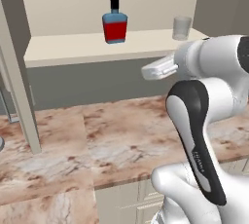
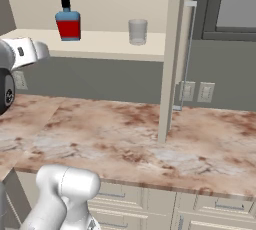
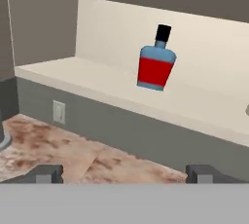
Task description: There is a bowl on the dining counter. Grab a lemon wedge from the fridge and place it in the bowl. Then get the liquor bottle and glass cup from the cabinet and place them next to the bowl.
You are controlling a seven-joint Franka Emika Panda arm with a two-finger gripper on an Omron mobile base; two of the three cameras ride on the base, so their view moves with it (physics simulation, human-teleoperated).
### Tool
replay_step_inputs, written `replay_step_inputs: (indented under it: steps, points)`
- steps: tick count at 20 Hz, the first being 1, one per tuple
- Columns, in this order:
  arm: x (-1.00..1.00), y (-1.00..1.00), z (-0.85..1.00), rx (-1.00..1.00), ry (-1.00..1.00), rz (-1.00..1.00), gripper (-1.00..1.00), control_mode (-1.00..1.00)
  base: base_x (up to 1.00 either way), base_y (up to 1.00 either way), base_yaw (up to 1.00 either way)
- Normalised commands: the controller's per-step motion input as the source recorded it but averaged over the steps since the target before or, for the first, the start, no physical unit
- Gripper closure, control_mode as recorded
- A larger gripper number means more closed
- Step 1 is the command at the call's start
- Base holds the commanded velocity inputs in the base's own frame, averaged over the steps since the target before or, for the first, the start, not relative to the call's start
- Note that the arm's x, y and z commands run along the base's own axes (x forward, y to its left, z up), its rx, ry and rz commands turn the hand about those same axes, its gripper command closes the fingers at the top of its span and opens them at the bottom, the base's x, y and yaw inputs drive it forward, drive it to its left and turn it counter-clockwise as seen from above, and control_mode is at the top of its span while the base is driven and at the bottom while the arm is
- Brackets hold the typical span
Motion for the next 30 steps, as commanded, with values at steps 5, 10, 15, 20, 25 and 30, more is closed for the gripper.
replay_step_inputs:
  steps: [5,10,15,20,25,30]
  points:
    - [0.15,0.11,0.42,0.08,-0.37,0.0,-1.0,-1.0,0.0,0.0,0.0]
    - [0.08,0.06,0.4,0.0,-0.23,0.0,-1.0,-1.0,0.0,0.0,0.0]
    - [0.01,0.0,0.28,0.0,-0.13,0.0,-1.0,-1.0,0.0,0.0,0.0]
    - [0.05,0.0,0.2,0.0,-0.08,0.0,-1.0,-1.0,0.0,0.0,0.0]
    - [0.14,0.0,0.11,0.0,-0.06,0.0,-1.0,-1.0,0.0,0.0,0.0]
    - [0.31,0.0,0.04,0.0,-0.01,0.0,-1.0,-1.0,0.0,0.0,0.0]
